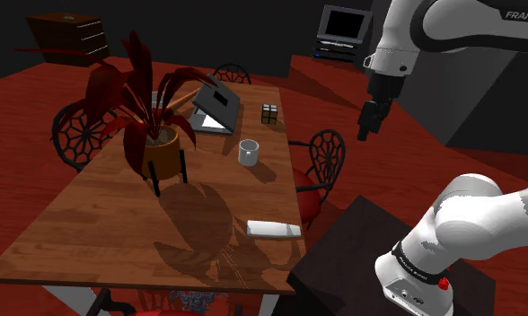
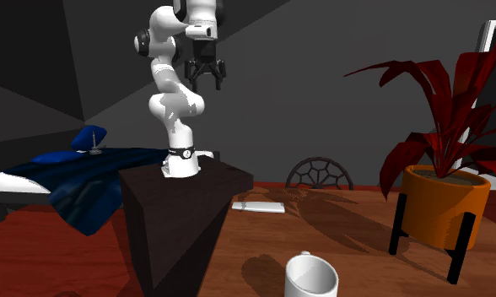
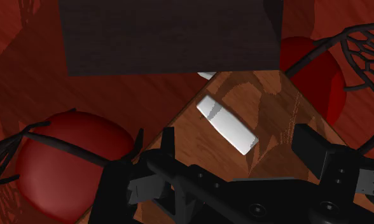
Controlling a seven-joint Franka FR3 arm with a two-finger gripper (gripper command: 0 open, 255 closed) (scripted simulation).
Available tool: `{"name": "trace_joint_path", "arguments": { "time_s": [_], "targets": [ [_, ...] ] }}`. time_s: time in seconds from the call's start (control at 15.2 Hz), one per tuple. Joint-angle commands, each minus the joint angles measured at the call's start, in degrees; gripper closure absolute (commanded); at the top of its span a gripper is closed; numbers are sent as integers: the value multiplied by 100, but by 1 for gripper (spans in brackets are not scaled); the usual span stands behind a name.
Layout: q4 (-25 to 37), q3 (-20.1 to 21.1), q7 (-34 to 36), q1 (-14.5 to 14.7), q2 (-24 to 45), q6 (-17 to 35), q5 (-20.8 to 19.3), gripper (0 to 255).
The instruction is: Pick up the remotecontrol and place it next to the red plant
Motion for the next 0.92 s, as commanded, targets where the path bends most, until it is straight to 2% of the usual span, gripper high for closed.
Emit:
{"name": "trace_joint_path", "arguments": {
  "time_s": [0.0,0.46,0.86],
  "targets": [
    [0,0,0,0,0,0,0,0],
    [-1026,71,-608,338,408,1588,-31,0],
    [-1620,136,-1111,650,1182,3095,-23,0]
  ]
}}
